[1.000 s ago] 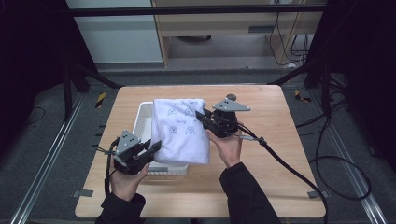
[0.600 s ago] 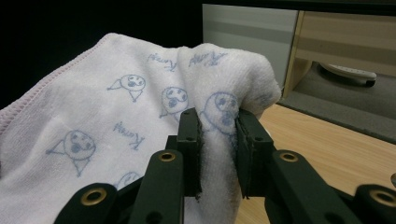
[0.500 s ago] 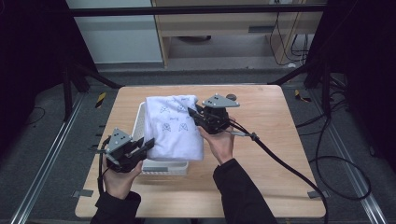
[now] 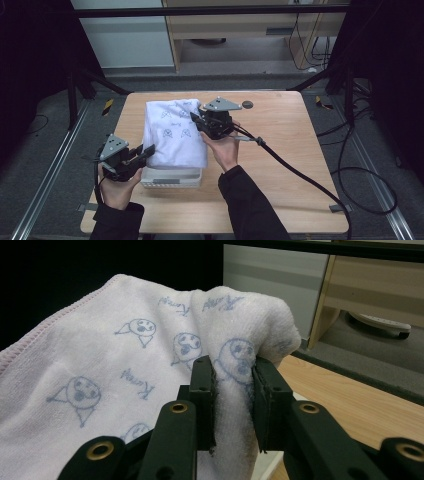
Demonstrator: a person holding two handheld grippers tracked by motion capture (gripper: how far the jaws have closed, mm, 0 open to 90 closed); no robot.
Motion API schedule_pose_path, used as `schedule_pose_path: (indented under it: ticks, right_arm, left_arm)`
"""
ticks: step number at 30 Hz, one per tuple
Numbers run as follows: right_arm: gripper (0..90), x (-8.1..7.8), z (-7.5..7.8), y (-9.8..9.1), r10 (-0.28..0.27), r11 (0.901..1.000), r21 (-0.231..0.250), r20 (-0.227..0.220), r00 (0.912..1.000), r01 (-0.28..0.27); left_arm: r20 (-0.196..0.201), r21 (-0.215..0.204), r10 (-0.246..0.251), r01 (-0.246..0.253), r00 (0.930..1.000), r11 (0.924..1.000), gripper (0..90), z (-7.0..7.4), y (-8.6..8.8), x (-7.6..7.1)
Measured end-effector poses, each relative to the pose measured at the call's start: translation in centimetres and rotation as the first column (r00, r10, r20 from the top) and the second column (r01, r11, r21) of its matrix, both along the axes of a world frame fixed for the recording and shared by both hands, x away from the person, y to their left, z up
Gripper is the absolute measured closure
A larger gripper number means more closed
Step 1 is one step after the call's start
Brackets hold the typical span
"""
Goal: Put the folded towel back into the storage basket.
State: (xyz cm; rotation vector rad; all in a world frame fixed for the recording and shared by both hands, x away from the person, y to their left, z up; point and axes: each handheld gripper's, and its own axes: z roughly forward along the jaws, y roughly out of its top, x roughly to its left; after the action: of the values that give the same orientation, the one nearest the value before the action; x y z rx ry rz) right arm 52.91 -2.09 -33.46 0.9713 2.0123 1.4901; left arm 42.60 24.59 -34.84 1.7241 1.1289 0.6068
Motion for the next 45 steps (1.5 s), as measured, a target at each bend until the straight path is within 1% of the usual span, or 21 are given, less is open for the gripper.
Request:
schedule_pose_path:
  ticks: [2,6,8,9,12,15,18,22,31,38,41,45]
  right_arm:
    - [74.1,0.2,0.0,0.3,0.005,1.0000,0.006,0.001,1.0000,-0.005]
    - [74.1,0.5,0.0,1.0,0.009,1.0000,-0.005,0.002,1.0000,-0.009]
    - [74.1,0.7,-0.1,1.6,0.009,0.9999,-0.009,0.004,1.0000,-0.009]
    - [74.1,0.7,-0.1,1.6,0.009,0.9999,-0.009,0.004,1.0000,-0.009]
    - [74.1,1.0,-0.3,1.7,0.009,1.0000,0.004,-0.006,0.9999,-0.009]
    - [74.1,1.3,-0.6,2.0,0.006,1.0000,0.000,-0.016,0.9998,-0.006]
    - [74.1,1.6,-0.9,2.5,0.006,0.9999,-0.010,-0.015,0.9999,-0.006]
    - [74.0,1.9,-1.2,3.1,0.010,0.9999,-0.012,-0.019,0.9998,-0.010]
    - [74.0,2.6,-2.2,3.8,0.002,0.9994,-0.034,-0.024,0.9997,-0.003]
    - [73.9,3.0,-3.2,4.2,-0.014,0.9982,-0.058,-0.041,0.9991,0.011]
    - [73.9,3.0,-3.6,4.3,-0.016,0.9976,-0.069,-0.042,0.9990,0.013]
    - [73.9,3.1,-4.1,4.4,-0.023,0.9976,-0.067,-0.055,0.9982,0.019]
  left_arm:
    - [0.001,0.000,0.006,-0.006,1.0000,1.0000,72.9,0.0,0.2,0.0]
    - [-0.001,0.006,0.023,-0.023,0.9997,0.9997,72.9,-0.1,0.7,0.2]
    - [-0.003,0.001,0.028,-0.028,0.9996,0.9996,73.0,-0.2,0.9,0.3]
    - [-0.003,0.000,0.031,-0.031,0.9995,0.9995,73.0,-0.2,1.0,0.4]
    - [-0.006,-0.007,0.031,-0.031,0.9995,0.9995,73.0,-0.4,1.3,0.7]
    - [-0.013,0.005,0.039,-0.039,0.9991,0.9992,73.0,-0.7,1.4,1.0]
    - [-0.016,0.014,0.052,-0.052,0.9985,0.9986,73.0,-0.9,1.6,1.2]
    - [-0.028,0.008,0.062,-0.062,0.9977,0.9980,73.0,-1.3,2.2,1.6]
    - [-0.042,0.024,0.071,-0.070,0.9966,0.9973,73.0,-2.0,2.3,2.2]
    - [-0.059,0.057,0.073,-0.070,0.9955,0.9959,73.0,-3.0,2.1,2.7]
    - [-0.064,0.058,0.074,-0.070,0.9952,0.9958,73.0,-3.2,2.2,2.9]
    - [-0.074,0.067,0.077,-0.072,0.9942,0.9952,73.0,-3.6,2.1,3.1]
